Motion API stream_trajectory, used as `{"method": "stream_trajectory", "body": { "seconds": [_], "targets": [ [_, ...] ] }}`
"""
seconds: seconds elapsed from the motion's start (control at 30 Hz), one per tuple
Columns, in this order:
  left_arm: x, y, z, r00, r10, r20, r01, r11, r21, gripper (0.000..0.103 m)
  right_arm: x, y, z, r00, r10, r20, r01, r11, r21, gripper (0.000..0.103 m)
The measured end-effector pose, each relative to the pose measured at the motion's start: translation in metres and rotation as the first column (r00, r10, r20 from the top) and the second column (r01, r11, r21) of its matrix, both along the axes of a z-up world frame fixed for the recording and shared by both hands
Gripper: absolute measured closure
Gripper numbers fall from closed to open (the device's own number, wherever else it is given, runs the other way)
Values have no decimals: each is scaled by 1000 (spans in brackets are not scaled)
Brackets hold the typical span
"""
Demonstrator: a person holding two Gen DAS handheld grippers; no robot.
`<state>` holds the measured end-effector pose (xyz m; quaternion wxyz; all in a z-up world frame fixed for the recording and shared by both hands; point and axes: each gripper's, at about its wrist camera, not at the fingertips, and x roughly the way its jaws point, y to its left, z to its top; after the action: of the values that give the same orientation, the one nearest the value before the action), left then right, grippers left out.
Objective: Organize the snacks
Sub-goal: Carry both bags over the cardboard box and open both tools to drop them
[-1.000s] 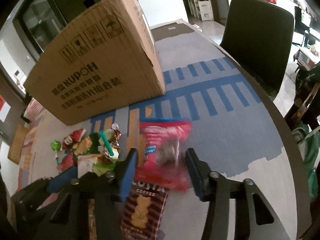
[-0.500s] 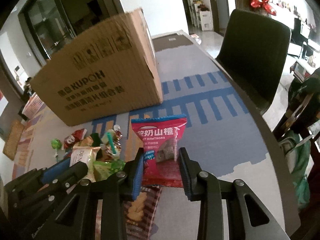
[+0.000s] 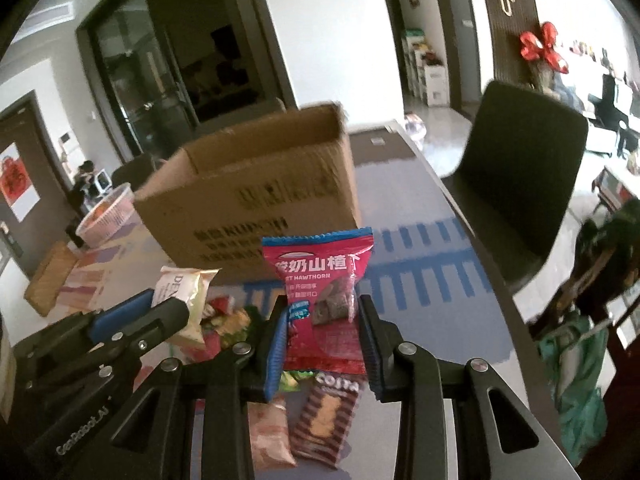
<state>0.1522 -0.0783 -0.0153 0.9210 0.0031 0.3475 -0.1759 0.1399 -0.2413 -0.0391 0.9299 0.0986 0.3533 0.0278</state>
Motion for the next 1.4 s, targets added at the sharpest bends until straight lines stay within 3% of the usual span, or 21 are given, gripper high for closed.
{"method": "stream_trajectory", "body": {
  "seconds": [0.33, 0.63, 0.83, 1.2, 1.3, 1.37, 1.4],
  "targets": [
    [14, 12, 41, 990, 34, 139, -38, 999, 24, 76, 19, 16, 46, 994, 55, 99, -54, 998, -16, 69],
    [49, 24, 71, 978, 41, 206, -52, 998, 46, 76, 57, 28, 83, 983, 96, 158, -91, 995, -35, 69],
    [85, 29, 79, 983, 35, 180, -48, 997, 65, 76, 93, 34, 92, 984, 125, 125, -120, 991, -51, 69],
    [142, 31, 62, 999, 30, 32, -34, 994, 102, 76, 139, 39, 82, 988, 153, 33, -150, 985, -84, 69],
    [145, 27, 59, 999, 23, 29, -27, 992, 125, 72, 147, 39, 78, 988, 152, 10, -151, 985, -89, 68],
    [141, 26, 60, 998, 36, 50, -43, 989, 143, 51, 148, 39, 75, 989, 149, 3, -149, 985, -91, 58],
    [137, 26, 61, 997, 40, 67, -50, 988, 149, 46, 147, 38, 76, 989, 145, 2, -144, 985, -96, 56]
  ]
}}
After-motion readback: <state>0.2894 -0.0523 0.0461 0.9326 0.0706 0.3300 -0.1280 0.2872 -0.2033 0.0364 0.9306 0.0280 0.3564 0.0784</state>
